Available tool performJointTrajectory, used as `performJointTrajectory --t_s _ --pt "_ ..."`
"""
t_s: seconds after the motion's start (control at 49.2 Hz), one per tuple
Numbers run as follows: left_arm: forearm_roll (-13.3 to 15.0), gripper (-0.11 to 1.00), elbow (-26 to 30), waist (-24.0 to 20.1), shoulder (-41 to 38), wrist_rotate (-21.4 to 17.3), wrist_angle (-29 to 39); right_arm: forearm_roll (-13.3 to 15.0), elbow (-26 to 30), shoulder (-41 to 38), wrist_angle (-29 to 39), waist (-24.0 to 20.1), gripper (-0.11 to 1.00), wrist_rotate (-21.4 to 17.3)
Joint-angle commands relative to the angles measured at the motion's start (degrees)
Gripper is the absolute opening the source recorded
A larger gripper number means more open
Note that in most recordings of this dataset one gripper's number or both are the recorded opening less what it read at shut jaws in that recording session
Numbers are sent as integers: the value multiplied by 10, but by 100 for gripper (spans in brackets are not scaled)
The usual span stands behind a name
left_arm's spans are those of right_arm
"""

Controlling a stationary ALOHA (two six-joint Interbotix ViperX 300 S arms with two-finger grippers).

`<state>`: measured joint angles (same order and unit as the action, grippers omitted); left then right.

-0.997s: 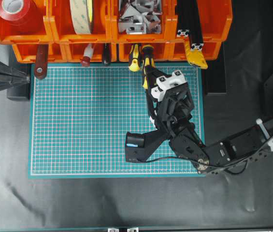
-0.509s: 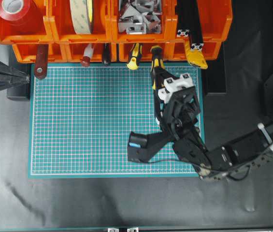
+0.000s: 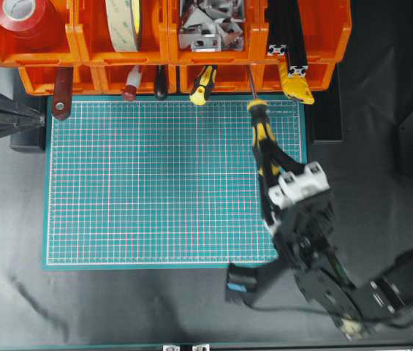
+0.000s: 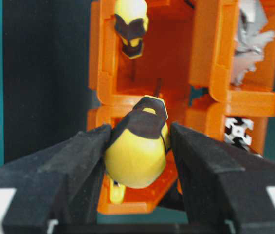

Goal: Pick screwdriver from container rack with right arm.
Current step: 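Pull the screwdriver out of the rack toward the mat's front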

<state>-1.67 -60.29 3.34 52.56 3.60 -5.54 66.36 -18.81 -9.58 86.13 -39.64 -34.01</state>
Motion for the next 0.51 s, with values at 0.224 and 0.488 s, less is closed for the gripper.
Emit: performJointTrajectory --t_s 0.224,0.488 --pt "-2 0 8 0 3 2 -4 -4 54 2 47 -109 40 31" --pt "-2 0 11 1 8 11 -6 -11 134 -43 44 -163 40 81"
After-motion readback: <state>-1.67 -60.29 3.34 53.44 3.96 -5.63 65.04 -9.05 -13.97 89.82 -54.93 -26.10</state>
